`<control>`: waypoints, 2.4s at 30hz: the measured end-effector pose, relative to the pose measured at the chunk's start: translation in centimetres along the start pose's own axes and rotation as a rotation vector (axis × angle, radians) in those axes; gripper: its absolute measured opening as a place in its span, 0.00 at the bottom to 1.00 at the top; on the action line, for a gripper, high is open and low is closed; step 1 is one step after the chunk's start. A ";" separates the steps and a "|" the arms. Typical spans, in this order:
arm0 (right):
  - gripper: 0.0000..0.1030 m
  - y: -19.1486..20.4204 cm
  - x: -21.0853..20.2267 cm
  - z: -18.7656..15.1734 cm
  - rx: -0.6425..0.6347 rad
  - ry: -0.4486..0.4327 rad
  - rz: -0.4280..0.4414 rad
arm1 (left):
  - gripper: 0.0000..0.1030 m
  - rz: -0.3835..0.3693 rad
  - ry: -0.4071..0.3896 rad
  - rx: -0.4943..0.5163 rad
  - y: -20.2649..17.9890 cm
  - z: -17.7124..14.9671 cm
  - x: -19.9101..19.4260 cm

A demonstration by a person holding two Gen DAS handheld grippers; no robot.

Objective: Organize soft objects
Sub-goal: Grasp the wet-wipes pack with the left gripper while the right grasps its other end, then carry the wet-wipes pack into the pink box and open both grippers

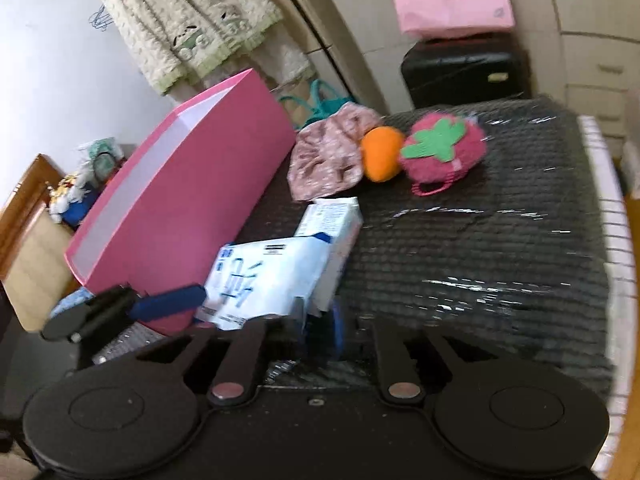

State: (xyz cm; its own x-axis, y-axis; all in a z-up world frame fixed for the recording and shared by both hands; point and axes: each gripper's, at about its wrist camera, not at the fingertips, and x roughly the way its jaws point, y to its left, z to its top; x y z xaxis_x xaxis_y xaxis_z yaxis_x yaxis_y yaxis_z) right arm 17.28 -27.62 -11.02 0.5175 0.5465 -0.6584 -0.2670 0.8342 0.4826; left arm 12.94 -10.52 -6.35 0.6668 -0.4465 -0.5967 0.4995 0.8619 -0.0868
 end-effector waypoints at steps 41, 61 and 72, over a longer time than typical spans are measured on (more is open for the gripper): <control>0.44 0.1 -2.0 -6.3 -0.198 -0.182 -0.181 | 0.45 -0.061 0.020 -0.153 0.8 -1.4 3.4; 0.48 7.1 -3.2 -9.1 -0.234 -0.072 -0.245 | 0.43 -0.209 0.192 -0.214 2.7 -2.3 -1.6; 0.33 10.4 -3.4 -9.6 -0.214 0.004 -0.191 | 0.43 -0.246 0.221 -0.276 6.2 -3.1 -5.5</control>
State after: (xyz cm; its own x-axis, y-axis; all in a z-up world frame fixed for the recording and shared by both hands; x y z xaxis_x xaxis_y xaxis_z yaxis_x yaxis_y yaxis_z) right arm 4.90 -20.05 -9.32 0.5719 0.3776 -0.7282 -0.3307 0.9185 0.2165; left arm 10.65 -1.96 -6.04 0.3963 -0.6107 -0.6855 0.4421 0.7813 -0.4405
